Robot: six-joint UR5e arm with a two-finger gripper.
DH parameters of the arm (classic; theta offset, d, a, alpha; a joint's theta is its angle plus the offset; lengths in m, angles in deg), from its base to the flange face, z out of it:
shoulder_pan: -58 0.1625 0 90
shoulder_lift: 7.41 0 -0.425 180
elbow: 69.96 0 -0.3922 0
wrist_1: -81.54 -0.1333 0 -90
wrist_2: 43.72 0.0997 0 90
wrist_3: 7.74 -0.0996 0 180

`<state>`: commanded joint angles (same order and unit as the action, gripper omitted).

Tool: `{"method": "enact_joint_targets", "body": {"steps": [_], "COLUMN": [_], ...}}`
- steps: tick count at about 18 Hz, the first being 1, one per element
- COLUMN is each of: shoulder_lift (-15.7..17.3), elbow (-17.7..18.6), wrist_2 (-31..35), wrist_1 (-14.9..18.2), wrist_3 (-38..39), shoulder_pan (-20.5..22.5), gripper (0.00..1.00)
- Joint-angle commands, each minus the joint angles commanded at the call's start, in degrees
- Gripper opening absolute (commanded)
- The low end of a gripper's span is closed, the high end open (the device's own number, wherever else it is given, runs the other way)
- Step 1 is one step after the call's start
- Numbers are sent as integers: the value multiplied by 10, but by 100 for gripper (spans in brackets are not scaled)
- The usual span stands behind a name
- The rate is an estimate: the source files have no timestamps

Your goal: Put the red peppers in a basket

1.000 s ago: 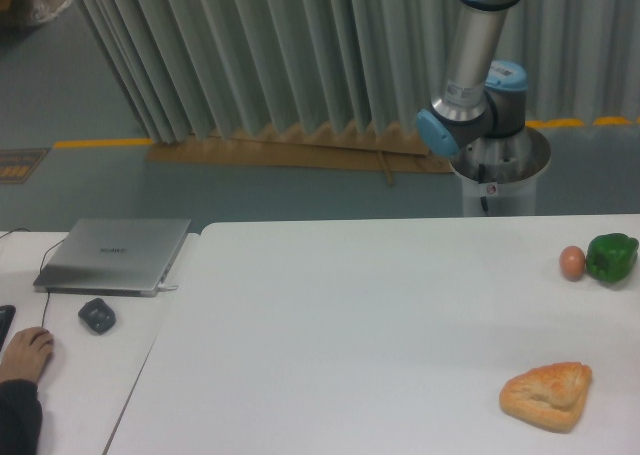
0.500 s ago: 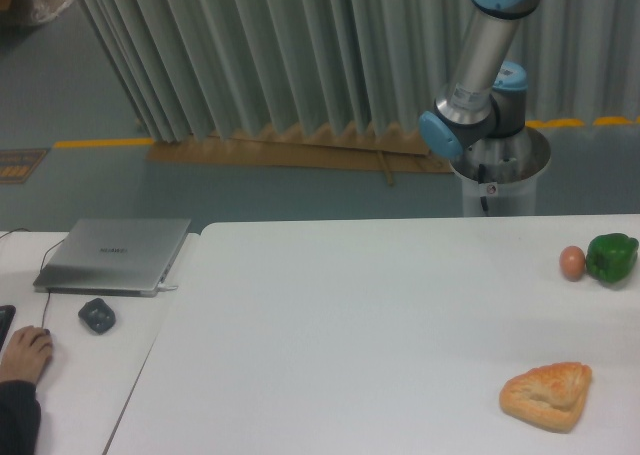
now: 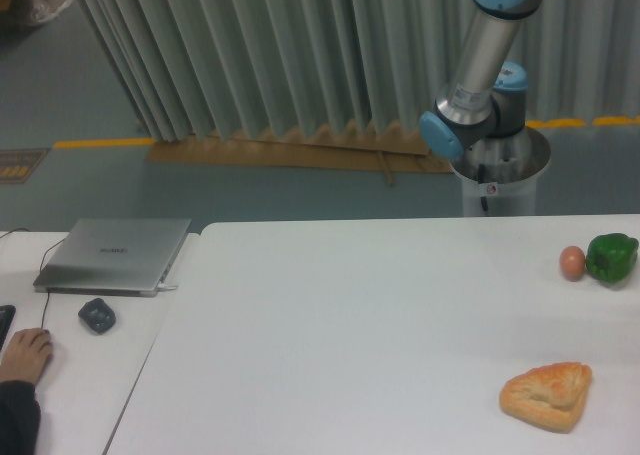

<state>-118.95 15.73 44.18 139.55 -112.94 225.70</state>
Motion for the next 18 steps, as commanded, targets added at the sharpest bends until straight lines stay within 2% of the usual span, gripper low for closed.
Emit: {"method": "enact_joint_targets", "body": {"steps": [6, 9, 12, 14, 18], "shoulder_lift": [29, 53, 66, 74, 90], "elbow": [7, 30, 37, 39, 54], "wrist_2": [-5, -4, -8, -7, -11], "wrist_1": [7, 14, 46, 90, 138], "wrist_3": [13, 55, 67, 68, 96], "shoulder_pan": [-48, -83, -119, -138, -171], "gripper": [100, 100, 100, 100, 100]}}
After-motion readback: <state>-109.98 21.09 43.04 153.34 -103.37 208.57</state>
